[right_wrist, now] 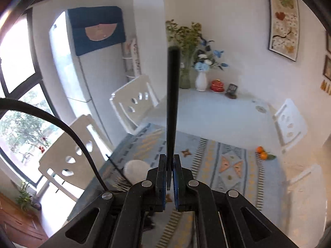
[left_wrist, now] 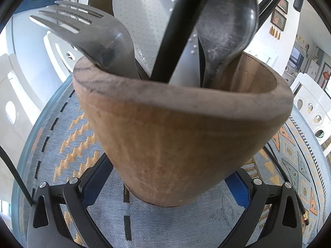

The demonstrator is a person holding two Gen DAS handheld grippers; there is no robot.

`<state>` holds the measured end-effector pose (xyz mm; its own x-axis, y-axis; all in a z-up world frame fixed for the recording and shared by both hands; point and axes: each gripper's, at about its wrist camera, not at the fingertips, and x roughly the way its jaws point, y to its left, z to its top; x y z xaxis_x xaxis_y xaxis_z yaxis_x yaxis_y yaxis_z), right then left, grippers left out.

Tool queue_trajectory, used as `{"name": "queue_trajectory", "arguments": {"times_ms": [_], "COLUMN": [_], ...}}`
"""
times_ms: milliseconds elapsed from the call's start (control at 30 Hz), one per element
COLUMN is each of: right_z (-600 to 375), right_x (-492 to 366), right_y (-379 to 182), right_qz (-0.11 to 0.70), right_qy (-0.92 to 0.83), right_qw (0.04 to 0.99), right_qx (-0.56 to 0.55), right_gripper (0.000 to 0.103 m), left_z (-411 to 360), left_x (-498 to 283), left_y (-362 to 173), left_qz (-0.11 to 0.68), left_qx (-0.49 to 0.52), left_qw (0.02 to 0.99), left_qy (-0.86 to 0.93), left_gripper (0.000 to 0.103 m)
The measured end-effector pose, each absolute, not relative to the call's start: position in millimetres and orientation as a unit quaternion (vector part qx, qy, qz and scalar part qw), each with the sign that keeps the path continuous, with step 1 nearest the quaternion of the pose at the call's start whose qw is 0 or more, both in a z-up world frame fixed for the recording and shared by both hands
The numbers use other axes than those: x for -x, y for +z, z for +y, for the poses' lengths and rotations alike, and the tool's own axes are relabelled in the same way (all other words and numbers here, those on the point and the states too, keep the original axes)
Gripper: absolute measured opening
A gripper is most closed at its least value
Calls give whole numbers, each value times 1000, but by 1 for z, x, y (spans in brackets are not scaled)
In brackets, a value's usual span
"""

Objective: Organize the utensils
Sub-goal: 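Carry the chopstick over the wooden cup and lower it in, then open the right tool to drop the chopstick into the cup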

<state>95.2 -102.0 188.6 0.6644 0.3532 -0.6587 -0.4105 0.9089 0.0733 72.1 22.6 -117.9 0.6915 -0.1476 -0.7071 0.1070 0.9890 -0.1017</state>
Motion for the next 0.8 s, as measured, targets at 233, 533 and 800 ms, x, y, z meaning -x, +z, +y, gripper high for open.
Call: {"name": "queue_trajectory", "arguments": {"times_ms": [233, 533, 800], "right_z": [-73, -63, -52], "right_x": [-96, -105, -103], "right_y": [173, 147, 142], "right_qz": [352, 373, 370], "right_qy": [232, 241, 255], "right_qw": [905, 895, 892], "right_qx": [47, 39, 51], "right_gripper": [5, 5, 5], "left_z": [27, 30, 30], "left_x": [-76, -77, -76], "left_y": [-121, -120, -120], "left_qz": [387, 387, 387], "left_qx": [28, 28, 29], "left_qw": [919, 919, 919], "left_qy": [-70, -70, -70], "left_gripper": [102, 102, 102]}}
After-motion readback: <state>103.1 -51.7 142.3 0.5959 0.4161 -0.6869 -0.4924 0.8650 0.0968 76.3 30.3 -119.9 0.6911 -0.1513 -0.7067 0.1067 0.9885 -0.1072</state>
